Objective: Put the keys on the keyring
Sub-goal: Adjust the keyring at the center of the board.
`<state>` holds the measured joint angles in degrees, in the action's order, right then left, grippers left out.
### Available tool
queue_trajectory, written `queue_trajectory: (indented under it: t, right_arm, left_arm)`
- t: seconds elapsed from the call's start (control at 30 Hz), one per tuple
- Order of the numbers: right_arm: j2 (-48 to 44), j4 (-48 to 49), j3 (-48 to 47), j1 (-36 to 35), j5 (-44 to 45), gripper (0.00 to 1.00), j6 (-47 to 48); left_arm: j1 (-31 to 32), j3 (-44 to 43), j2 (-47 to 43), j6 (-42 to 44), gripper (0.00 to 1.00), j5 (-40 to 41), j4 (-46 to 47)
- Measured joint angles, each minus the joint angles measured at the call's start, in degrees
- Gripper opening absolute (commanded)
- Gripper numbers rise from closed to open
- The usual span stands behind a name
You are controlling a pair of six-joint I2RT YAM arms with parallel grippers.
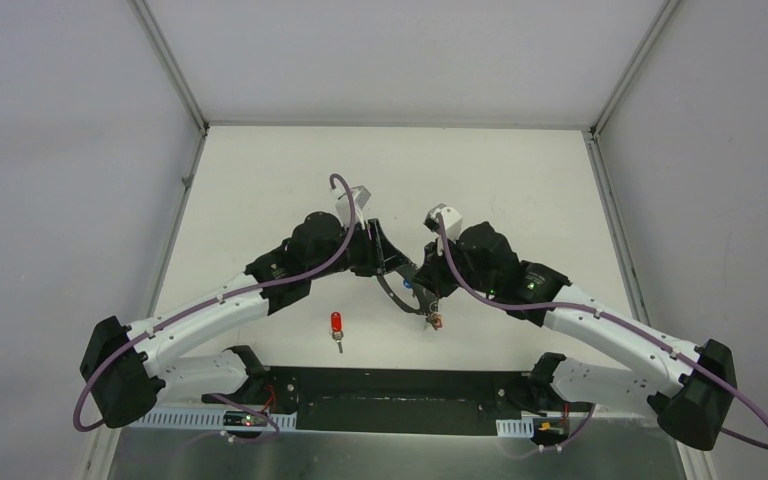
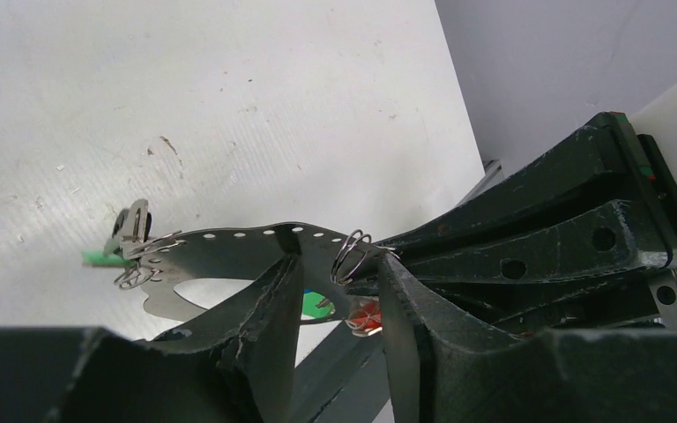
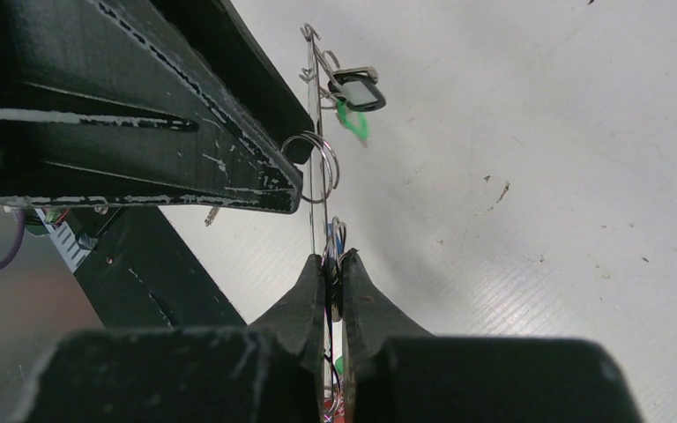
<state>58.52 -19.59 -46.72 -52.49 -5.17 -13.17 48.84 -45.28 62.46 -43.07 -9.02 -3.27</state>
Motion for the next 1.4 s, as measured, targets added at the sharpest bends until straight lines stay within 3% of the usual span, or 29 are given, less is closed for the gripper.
queue_trajectory:
  t: [0.53,0.87,1.4]
  right_arm:
    - [0.00,-1.01,-0.85,0.02,0.00,0.00,0.00]
    - [0.37,-1.25,-1.14,0.00,-0.46,0.00,0.00]
    - [1.25,-0.63,-1.92,-0.13,-2.86,0.00,-0.09]
  left_arm:
    - [0.00,0.00,0.02,-0.15,0.00,0.04,1.05]
    - [0.35,-0.63,-1.05,1.25,0.00,0.02,-0.70]
    - [0.37,-4.96,-1.92,12.02,0.00,-0.59,-8.46]
